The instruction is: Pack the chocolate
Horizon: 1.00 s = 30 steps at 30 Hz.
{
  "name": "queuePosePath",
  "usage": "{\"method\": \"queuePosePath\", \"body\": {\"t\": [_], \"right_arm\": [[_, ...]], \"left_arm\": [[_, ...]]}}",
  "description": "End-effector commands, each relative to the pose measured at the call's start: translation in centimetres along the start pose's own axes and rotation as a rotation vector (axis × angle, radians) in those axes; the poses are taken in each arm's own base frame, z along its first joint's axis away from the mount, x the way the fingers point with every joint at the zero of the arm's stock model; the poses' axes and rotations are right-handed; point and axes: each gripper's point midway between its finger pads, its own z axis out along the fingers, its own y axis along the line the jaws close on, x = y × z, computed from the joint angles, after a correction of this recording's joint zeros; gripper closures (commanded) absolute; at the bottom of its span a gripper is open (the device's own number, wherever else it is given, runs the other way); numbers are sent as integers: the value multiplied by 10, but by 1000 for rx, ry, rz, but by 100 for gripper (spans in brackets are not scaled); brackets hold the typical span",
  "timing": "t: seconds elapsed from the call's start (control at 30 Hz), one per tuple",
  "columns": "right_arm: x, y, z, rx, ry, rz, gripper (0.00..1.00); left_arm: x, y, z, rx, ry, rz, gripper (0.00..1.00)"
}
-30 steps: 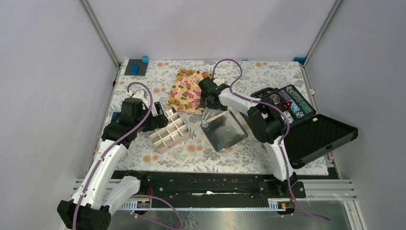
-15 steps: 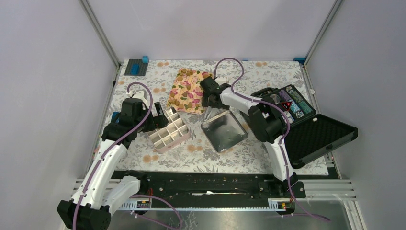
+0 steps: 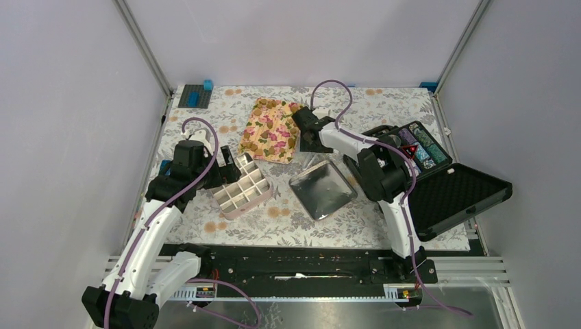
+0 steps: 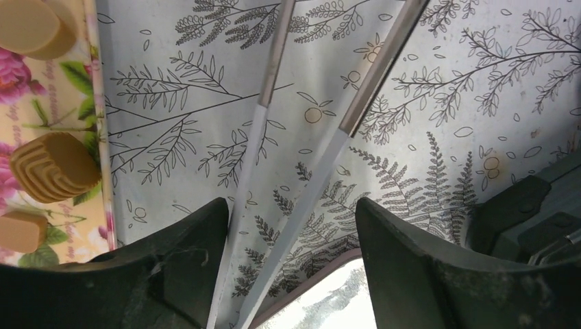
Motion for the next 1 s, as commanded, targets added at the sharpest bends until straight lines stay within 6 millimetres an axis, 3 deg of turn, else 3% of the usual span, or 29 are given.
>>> {"method": "queuePosePath", "body": {"t": [0.0, 0.2, 0.4, 0.67, 0.77, 0.9, 0.97], "right_arm": [[-6, 3, 8, -3, -18, -30, 27], [-13, 7, 26, -19, -21, -94, 28], [-28, -3, 46, -113, 21, -123, 42], [-56, -7, 59, -78, -28, -360, 44], [-60, -11, 54, -75, -37, -415, 42], [-42, 1, 39, -237, -50, -528, 35], [-38, -4, 33, -256, -89, -553, 32]], "left_arm": [[-18, -10, -8, 33, -65, -5, 1], [-17, -11, -11, 42, -63, -12, 1], [-15, -9, -14, 32, -62, -17, 1], [-14, -10, -14, 34, -58, -26, 1], [-15, -10, -15, 37, -62, -28, 1], [-11, -9, -14, 34, -54, -31, 1], [-10, -8, -13, 33, -50, -31, 1]]}}
